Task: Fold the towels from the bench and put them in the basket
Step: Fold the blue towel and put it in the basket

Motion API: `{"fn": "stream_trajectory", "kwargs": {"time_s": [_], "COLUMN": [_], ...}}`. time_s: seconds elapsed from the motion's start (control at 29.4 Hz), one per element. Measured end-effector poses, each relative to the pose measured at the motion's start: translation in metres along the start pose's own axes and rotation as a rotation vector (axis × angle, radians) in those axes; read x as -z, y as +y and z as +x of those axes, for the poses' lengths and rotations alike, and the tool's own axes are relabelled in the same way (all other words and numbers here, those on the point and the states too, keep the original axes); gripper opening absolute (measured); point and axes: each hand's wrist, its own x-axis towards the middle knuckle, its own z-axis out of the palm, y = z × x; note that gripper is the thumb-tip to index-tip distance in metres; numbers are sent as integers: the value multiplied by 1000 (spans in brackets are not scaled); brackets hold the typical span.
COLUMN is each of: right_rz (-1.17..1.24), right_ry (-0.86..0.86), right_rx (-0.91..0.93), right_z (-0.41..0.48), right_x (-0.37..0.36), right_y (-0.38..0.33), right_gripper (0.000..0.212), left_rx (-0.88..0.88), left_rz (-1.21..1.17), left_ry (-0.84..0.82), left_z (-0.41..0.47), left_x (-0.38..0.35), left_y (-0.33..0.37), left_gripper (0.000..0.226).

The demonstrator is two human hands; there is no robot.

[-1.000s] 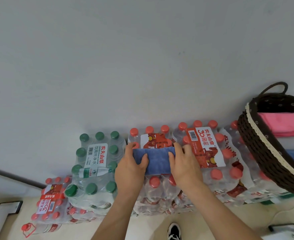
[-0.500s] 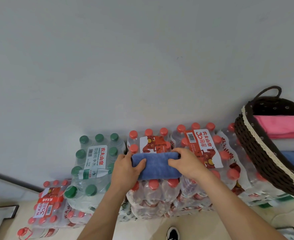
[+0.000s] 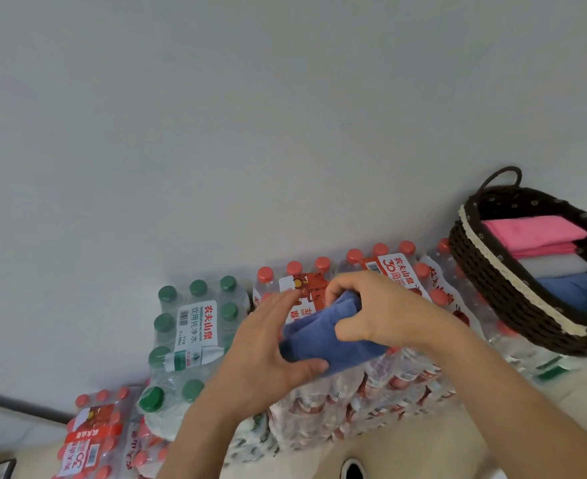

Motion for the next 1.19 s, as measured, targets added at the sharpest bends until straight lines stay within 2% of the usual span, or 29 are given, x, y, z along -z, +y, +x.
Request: {"fn": "stream_trajectory", "kwargs": {"time_s": [0.07,0.24,0.37,0.41,0.51,0.58,0.68,0.85,0.99,1.19], "right_rz": [-56,-105,-3,31,92,167,221,226,210,69], "right_ry": [-11,50,226,271,400,483,569,674,722,575], "right_rx": [81,108,58,41,-18,-63,-125,-161,-212,-261], "right_z": [-14,-50,-88,-97,-118,-128,-138,-153,-151,-115], "right_x": [3,10,21,25,42,55,77,143,205,248], "right_y": [-22,-33,-9,-3,14,30,57,114,173,255], "right_gripper": [20,23,20,19,18,15,24,26,31,32], "left_rx": [-135,-99,-147,-129,-122,-137,-127,-139,-113,-73], "left_rz": [23,-191,-228,-256,-377,-447,-519,-493,-286,169], "left_ry": [-66,-390,-511,-526,-480,-399,-266,-114,-46,-1], "left_z": [1,-3,0,2,8,17,40,99,156,210], "left_x": [2,4,0,-3,-16,-31,-59,-123,-179,-237], "left_y": [17,30,39,44,67,87,114,168,212,241], "left_gripper": [72,45,53,49,28,29,28,29,26,25]}}
